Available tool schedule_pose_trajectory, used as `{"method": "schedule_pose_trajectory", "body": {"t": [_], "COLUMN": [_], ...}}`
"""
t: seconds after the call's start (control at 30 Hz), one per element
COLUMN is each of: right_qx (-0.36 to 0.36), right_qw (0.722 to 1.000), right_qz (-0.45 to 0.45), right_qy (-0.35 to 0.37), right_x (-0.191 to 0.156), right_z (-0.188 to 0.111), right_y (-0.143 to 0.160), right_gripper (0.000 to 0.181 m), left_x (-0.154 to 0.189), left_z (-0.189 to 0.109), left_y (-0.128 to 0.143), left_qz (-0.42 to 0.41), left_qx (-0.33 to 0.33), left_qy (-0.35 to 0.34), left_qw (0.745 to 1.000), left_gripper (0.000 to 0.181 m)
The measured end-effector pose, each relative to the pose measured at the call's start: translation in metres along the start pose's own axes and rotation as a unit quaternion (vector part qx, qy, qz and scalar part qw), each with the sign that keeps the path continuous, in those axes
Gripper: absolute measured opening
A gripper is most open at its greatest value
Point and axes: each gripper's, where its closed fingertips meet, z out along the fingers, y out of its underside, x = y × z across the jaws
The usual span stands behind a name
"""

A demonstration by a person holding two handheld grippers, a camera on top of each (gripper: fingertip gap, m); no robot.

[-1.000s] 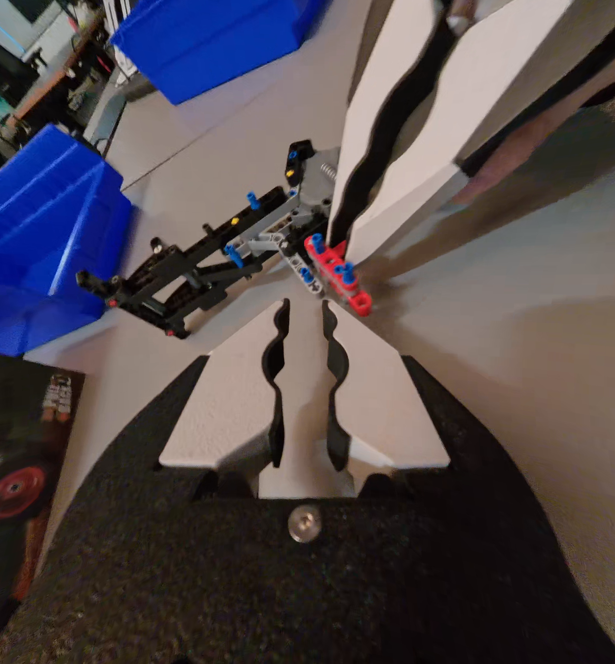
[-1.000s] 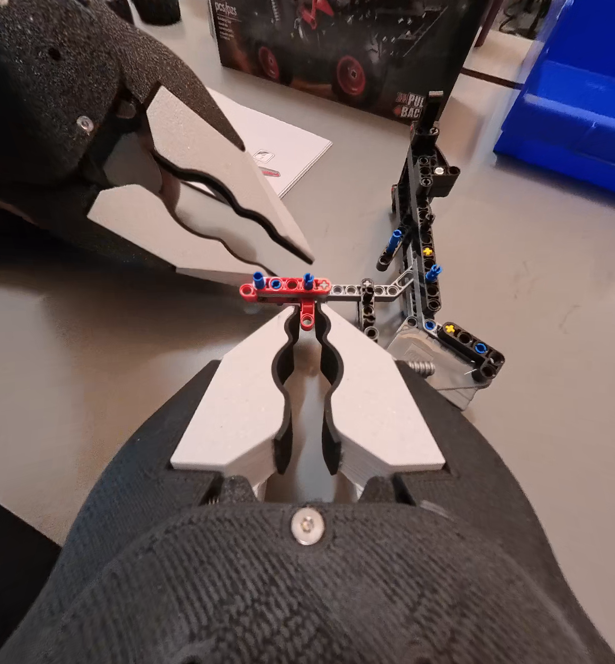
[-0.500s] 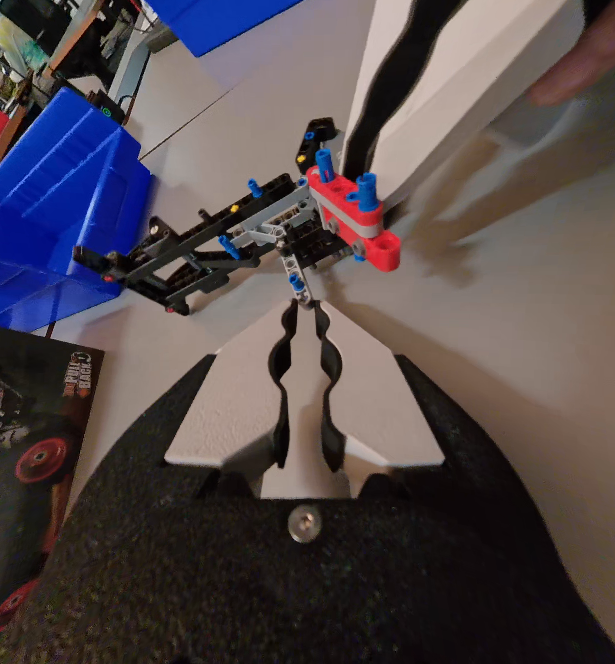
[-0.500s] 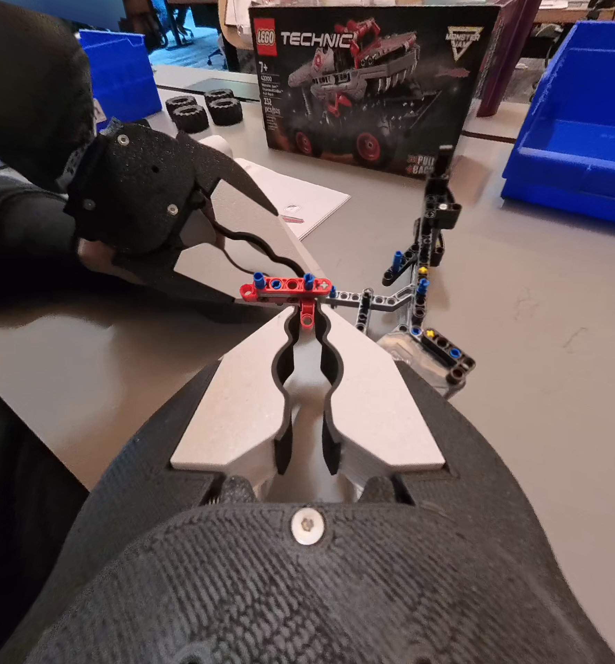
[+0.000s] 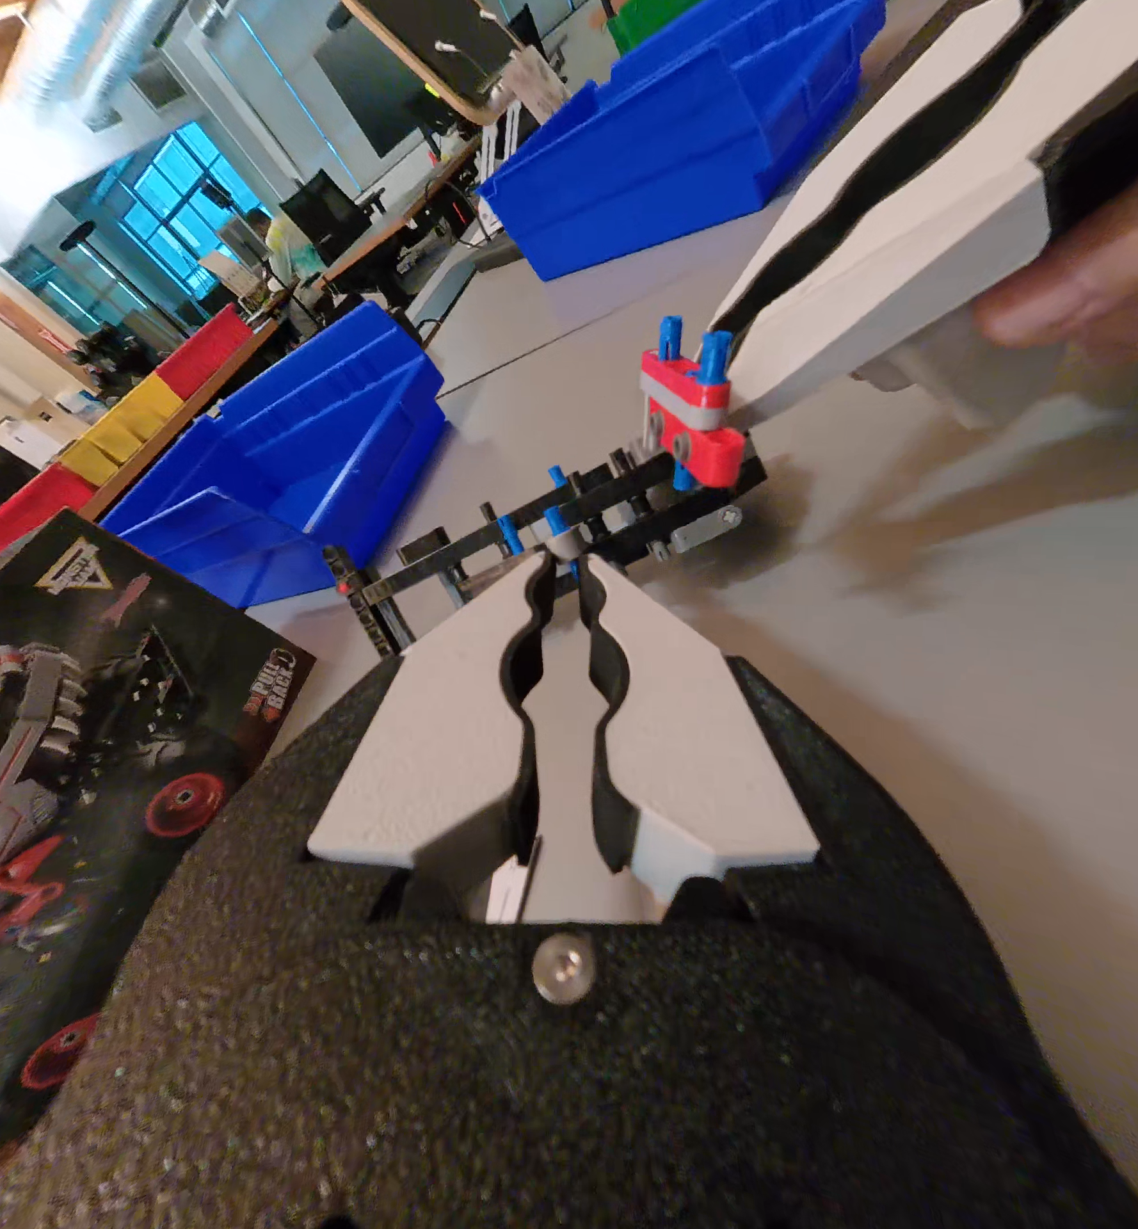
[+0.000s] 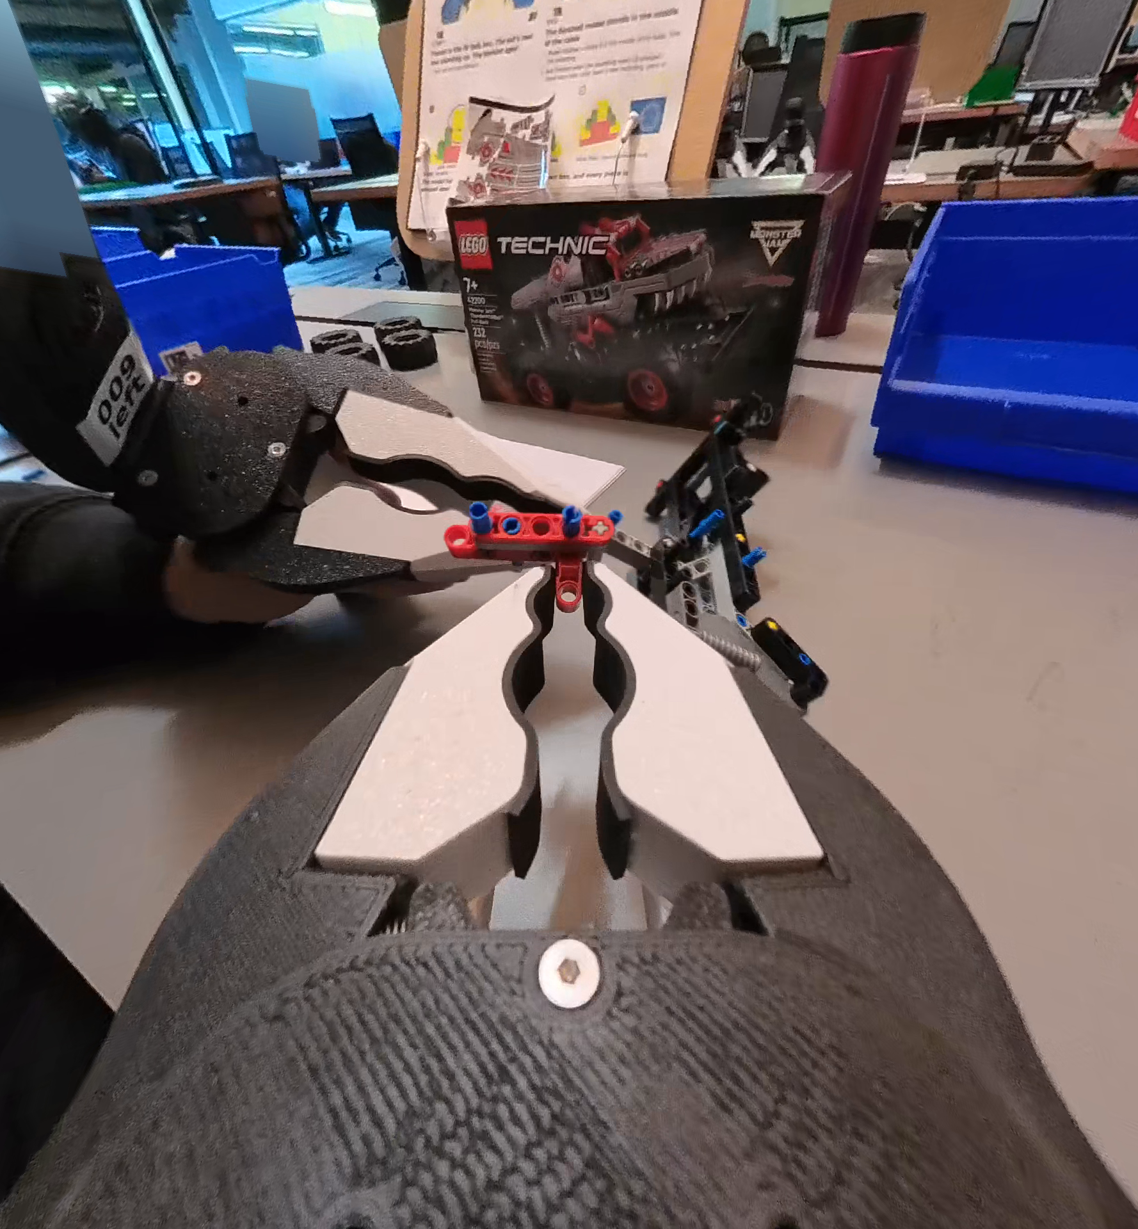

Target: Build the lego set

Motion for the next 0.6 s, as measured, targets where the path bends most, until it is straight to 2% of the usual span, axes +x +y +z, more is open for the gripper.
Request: {"method": "schedule_pose_trajectory", "body": {"t": [0.03, 0.17, 0.33, 0.47, 0.6], "right_qx": [0.001, -0.044, -0.044, -0.071, -0.096], "right_qw": [1.0, 0.998, 0.998, 0.995, 0.992], "right_qz": [-0.006, -0.041, -0.042, -0.042, -0.084], "right_qy": [0.007, 0.027, 0.033, -0.047, 0.009], "right_x": [0.001, 0.007, 0.016, 0.002, 0.012], "right_z": [-0.001, -0.005, -0.012, -0.015, -0.012], "right_y": [-0.002, 0.002, 0.003, 0.011, 0.012], "right_gripper": [0.006, 0.005, 0.005, 0.005, 0.005], "left_x": [-0.001, 0.005, 0.008, 0.009, 0.009], "left_z": [-0.002, -0.009, -0.011, -0.012, -0.014], "left_y": [0.001, 0.009, 0.012, 0.016, 0.025], "left_qz": [-0.006, -0.058, -0.077, -0.078, -0.082], "left_qx": [-0.003, -0.037, -0.056, -0.071, -0.102], "left_qy": [0.0, 0.015, 0.009, 0.007, 0.004], "left_qw": [1.0, 0.998, 0.995, 0.994, 0.991], "left_gripper": [0.004, 0.004, 0.004, 0.004, 0.004]}}
